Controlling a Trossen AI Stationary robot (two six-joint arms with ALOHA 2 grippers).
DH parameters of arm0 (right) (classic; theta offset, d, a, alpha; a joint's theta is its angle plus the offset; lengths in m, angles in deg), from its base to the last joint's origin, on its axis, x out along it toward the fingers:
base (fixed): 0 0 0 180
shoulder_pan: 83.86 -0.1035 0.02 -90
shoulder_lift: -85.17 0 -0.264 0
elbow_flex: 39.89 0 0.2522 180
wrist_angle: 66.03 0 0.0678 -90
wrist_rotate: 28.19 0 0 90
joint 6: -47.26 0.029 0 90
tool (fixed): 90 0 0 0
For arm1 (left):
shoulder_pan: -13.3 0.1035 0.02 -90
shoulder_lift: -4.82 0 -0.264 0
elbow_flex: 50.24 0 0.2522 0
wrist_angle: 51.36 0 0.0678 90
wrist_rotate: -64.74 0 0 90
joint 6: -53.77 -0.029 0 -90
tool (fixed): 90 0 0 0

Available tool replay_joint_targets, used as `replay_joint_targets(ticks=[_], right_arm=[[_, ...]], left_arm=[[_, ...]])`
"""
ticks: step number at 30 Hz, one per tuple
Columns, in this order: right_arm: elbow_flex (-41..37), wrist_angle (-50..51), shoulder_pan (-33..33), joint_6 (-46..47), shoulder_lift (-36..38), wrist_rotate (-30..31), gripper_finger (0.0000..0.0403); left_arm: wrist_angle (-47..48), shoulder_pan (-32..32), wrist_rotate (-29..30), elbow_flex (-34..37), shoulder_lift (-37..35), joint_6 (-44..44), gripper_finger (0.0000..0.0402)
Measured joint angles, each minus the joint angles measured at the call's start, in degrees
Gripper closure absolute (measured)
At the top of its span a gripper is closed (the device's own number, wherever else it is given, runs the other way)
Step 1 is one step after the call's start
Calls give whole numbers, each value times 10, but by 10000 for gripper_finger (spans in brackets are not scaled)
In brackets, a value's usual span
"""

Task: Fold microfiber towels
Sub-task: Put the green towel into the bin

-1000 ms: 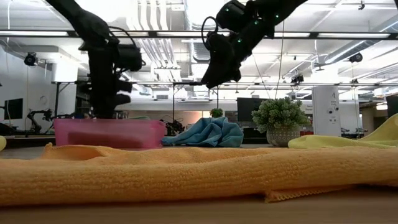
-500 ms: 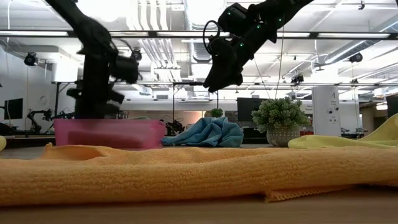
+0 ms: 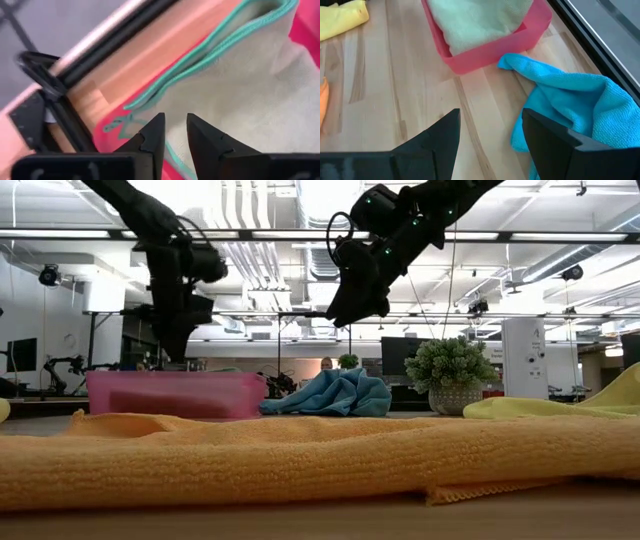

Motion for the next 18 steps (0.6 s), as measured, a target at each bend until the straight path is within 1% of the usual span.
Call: replay_joint_targets(ticks=[4,8,12,18], right_arm=[[0,0,0,-1,0,0,200],[0,0,0,-2,0,0,200],[0,0,0,-2,0,0,200],[0,0,0,-2,0,0,200]], left_arm=[[-2,3,-6,9,12,-23,297],[-12,1,1,15,23,-23,270],[-34,2,39,20,31,-24,262],[-61,1,42,32,37,-27,262]])
